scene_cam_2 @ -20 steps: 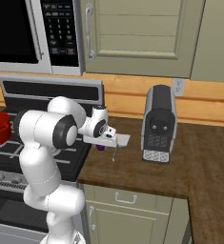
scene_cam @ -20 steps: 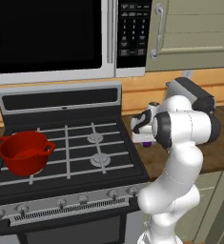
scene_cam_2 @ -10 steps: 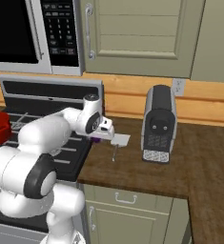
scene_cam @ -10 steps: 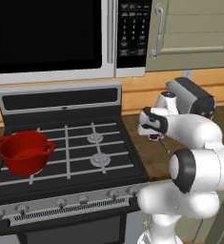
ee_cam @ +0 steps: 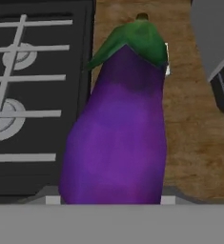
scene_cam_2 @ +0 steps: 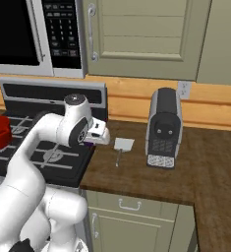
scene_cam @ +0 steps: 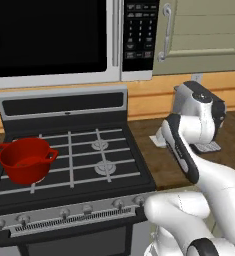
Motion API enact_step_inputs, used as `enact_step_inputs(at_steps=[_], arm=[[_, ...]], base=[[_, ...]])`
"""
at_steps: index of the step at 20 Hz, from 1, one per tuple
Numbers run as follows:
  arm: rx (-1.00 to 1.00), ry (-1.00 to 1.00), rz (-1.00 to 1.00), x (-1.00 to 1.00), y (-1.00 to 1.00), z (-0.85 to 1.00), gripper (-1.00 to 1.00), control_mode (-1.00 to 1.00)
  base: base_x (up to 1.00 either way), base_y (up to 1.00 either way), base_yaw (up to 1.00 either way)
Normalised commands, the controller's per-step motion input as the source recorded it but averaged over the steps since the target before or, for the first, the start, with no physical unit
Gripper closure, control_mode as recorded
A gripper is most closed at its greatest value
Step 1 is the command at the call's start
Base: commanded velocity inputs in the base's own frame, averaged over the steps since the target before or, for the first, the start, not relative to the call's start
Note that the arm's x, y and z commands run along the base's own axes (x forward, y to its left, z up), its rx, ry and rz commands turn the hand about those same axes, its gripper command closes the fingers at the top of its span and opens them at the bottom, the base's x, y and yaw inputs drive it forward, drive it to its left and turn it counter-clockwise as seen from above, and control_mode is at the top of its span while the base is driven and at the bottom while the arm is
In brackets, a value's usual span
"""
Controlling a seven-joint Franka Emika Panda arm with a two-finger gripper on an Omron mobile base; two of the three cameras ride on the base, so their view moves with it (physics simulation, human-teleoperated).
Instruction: Put the bell pepper and eggplant in the pot. Retrieve the spatula and lightly stir the vegetables in the pot.
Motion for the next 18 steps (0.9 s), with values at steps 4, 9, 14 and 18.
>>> enact_step_inputs(at_steps=[4,9,14,18], arm=[[-0.1,-0.05,0.0,-0.48,0.0,1.0,1.0,-1.0],[-0.13,-0.01,0.0,-0.36,0.0,0.9,1.0,-1.0],[-0.01,0.05,0.0,0.0,0.0,0.11,1.0,-1.0],[0.0,0.0,0.0,0.0,0.0,0.0,1.0,-1.0]], base=[[0.0,0.0,0.0],[0.0,0.0,0.0],[0.0,0.0,0.0],[0.0,0.0,0.0]])
